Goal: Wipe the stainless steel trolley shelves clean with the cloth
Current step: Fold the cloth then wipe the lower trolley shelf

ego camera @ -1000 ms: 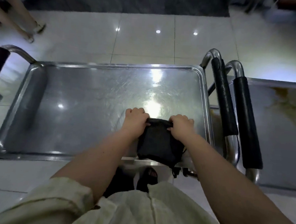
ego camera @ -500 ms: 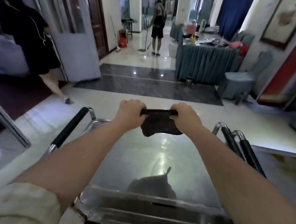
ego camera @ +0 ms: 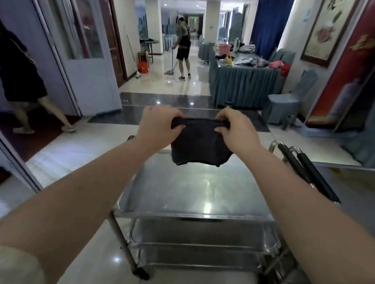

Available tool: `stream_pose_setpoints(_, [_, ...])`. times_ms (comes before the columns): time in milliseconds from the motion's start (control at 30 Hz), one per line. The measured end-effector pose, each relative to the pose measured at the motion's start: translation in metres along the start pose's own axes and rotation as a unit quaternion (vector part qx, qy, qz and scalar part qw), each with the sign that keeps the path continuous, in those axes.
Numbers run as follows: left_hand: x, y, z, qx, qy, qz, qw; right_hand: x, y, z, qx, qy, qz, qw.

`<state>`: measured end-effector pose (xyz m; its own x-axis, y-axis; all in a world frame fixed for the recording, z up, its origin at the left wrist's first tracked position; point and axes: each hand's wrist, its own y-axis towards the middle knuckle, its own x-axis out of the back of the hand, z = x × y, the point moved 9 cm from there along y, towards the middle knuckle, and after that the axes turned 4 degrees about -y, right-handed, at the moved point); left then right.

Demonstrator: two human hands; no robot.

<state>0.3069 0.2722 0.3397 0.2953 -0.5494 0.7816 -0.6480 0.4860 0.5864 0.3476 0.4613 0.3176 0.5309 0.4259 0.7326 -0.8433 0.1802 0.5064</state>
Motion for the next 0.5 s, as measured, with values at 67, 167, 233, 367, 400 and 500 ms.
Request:
stream_pose_setpoints(67, [-0.014,-0.025,-0.007,-0.009,0.004,-0.005,1.0,-0.002,-0.029,-0.01,-0.012,-0.004,-0.013,1.0])
stream_pose_setpoints(167, [-0.055,-0.06,-0.016,0.001,-0.005,0.016,1.0,-0.018,-0.073,-0.035,-0.03,-0.003,0.008,1.0])
stream_pose_setpoints(233, [-0.092,-0.082,-0.023,0.001,-0.012,0.046,0.999,-0.033,-0.1,-0.061,-0.052,-0.004,0.034,0.998])
stream_pose_setpoints(367, [-0.173,-0.122,-0.041,0.003,-0.039,0.112,0.993,-0.063,-0.15,-0.12,-0.081,-0.004,0.082,0.993])
stream_pose_setpoints(400, [-0.193,-0.131,-0.046,0.006,-0.041,0.128,0.991,-0.07,-0.162,-0.134,-0.084,-0.002,0.094,0.992])
stream_pose_setpoints(500, [-0.255,-0.158,-0.06,0.021,-0.055,0.181,0.982,-0.095,-0.196,-0.182,-0.096,-0.002,0.134,0.986])
